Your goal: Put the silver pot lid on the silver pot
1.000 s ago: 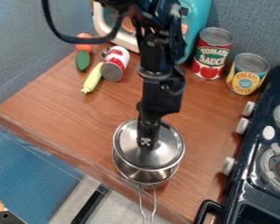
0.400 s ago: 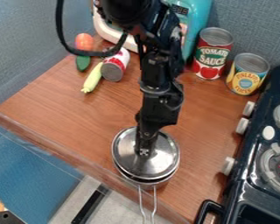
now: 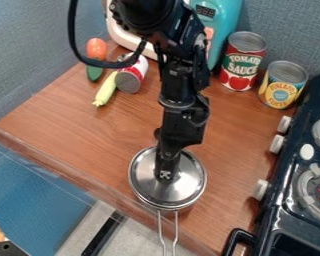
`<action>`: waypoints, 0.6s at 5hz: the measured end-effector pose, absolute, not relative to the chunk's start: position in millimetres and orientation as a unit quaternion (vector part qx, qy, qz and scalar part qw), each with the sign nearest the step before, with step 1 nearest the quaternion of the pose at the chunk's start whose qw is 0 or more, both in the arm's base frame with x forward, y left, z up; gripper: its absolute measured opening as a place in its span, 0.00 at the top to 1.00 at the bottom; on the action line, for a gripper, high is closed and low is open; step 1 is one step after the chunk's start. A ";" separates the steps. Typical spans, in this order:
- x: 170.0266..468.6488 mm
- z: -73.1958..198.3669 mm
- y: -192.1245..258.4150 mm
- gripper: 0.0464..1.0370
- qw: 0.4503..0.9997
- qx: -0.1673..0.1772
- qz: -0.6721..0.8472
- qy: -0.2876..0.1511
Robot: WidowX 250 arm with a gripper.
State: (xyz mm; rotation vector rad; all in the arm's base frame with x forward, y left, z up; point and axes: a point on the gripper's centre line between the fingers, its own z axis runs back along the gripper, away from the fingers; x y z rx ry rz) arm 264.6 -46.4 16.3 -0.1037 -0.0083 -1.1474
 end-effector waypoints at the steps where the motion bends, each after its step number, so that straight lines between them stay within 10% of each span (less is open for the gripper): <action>1: 259.9 16.6 -46.8 0.58 0.837 -0.047 -0.545 0.000; 3: 249.6 21.1 -46.2 0.06 0.833 -0.048 -0.551 0.002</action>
